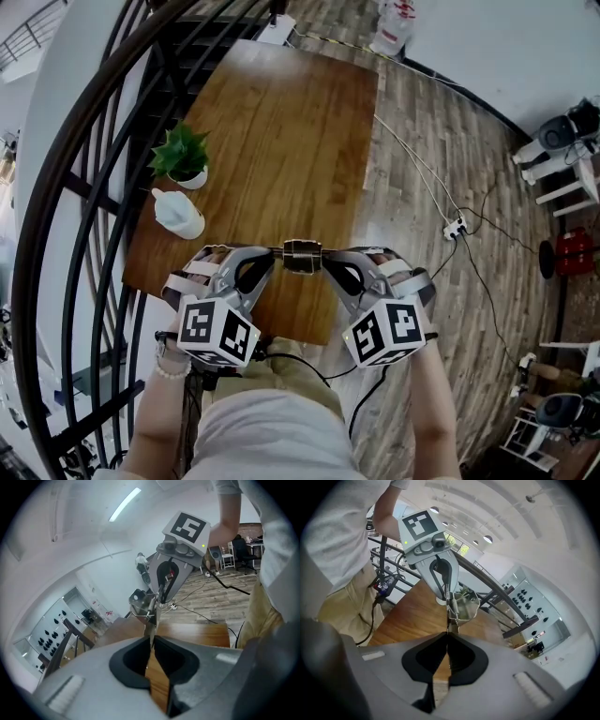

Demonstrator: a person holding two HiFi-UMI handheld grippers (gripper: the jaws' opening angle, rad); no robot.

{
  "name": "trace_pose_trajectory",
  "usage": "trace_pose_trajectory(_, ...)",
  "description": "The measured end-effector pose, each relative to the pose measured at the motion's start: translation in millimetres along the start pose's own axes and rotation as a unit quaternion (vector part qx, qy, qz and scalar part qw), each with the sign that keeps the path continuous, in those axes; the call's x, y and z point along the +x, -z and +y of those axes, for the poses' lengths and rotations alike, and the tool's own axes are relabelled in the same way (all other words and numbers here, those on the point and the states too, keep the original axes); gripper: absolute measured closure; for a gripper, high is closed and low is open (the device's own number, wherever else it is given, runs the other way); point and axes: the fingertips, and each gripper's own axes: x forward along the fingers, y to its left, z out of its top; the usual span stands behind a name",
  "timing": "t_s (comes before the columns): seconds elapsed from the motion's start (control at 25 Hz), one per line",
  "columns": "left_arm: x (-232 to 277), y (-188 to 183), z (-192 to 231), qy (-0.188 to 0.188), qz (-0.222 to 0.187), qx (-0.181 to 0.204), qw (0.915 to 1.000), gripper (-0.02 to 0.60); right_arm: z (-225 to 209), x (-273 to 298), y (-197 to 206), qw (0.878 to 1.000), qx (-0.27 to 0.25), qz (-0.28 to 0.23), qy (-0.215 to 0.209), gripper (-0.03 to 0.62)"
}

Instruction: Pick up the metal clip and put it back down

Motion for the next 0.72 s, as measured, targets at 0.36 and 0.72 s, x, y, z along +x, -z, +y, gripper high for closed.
trace_pose_trajectory(0.36, 24.4, 27.6, -12.0, 0.022, 0.017, -0.017, 0.9995, 0.542, 13.1, 34.2, 15.3, 0.999, 0.002, 0.005, -0.035, 0.562)
trace_pose_trajectory(0.72, 50.7, 60.0, -28.1, 0.048, 0.038, -0.045, 0.9971, 0.544, 31.2, 74.9, 32.5, 0.997, 0.025, 0.012, -0.071, 0.559)
